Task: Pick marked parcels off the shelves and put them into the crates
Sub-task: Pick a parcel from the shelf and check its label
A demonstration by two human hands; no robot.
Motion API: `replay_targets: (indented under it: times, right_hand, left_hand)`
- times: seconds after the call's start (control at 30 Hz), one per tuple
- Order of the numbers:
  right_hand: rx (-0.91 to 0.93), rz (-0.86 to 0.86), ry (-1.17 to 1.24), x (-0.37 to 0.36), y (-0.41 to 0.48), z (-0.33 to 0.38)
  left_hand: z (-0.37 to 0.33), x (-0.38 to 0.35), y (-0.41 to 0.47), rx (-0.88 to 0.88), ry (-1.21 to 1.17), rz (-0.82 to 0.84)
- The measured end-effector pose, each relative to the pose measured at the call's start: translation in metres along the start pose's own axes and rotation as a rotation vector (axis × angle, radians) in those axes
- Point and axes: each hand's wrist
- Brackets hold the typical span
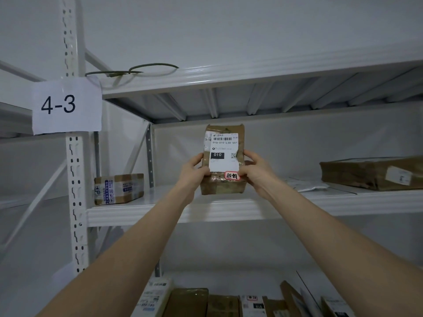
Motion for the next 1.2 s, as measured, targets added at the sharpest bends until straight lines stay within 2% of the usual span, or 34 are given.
replay_targets:
  times: [0.17,0.27,0.37,0.5,0.63,0.8,1.07,1.2]
  right_hand:
    - [-0.106,0.004,0.117,0.007,-0.004,-0.001]
    - [-0.15,0.005,0.1,0.008,-0.007,-0.002]
    - [-0.18,-0.028,0.126,0.007,-0.011,-0.002]
    - [-0.145,-0.073,0.146,0.003,-0.017,0.0]
    - [0.005,-0.176,0.098,-0.003,-0.032,-0.008]
    - [0.089,-0.089,0.027,-0.002,-0.075,-0.016]
    - [0.031,-0.01,-0.052,-0.014,-0.162,-0.067]
    - [-0.08,0.015,-0.132,-0.025,-0.215,-0.108]
  left_hand:
    - [-0.006,-0.002,-0.005,0.052,-0.046,0.007]
    - [-0.012,-0.003,-0.011,0.071,-0.049,-0.002]
    - [-0.012,-0.003,-0.02,0.056,-0.068,-0.076]
    - [-0.012,0.001,-0.034,0.044,-0.092,-0.116]
    - [-0.011,0.008,-0.061,0.048,-0.085,-0.152]
    - [-0.007,0.028,-0.099,0.066,-0.069,-0.2]
    - [0.036,0.081,-0.171,0.162,0.001,-0.252]
    - [0.07,0.123,-0.216,0.252,0.052,-0.259]
Point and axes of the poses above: each hand's wrist, its own y-axis towards the middle knuckle, its own x-axis out of the back of the hand, z = x × y, and after that the axes turned 14 degrees about -z, right-handed
